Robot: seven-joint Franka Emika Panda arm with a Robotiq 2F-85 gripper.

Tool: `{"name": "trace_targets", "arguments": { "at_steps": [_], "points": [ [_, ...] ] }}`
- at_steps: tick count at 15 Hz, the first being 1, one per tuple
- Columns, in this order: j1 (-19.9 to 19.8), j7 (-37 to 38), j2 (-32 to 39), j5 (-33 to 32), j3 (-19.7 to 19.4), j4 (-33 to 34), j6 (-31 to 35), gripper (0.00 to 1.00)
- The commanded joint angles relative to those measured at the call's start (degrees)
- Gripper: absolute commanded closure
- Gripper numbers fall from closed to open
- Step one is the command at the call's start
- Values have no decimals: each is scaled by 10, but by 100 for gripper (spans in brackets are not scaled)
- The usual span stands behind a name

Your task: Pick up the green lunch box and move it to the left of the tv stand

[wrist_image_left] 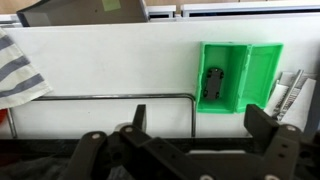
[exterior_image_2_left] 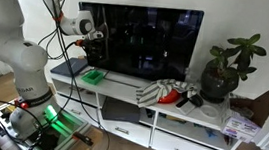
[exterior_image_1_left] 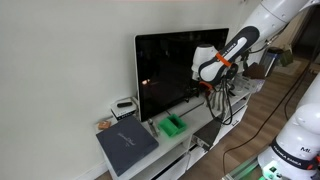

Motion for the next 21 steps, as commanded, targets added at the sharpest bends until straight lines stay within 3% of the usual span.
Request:
{"name": "trace_targets", "arguments": {
  "at_steps": [1,3,11,14,18,21],
  "points": [
    [13,25,15,-15,-3,1,13,0],
    [27,57,37,-33,-4,2,26,0],
    [29,60,41,-34,-6,5,29,0],
    [34,70,77,-39,-8,31,33,0],
    [61,106,143,-60,-26,58,40,0],
    [106,139,195,-81,-57,79,60,0]
  ]
}}
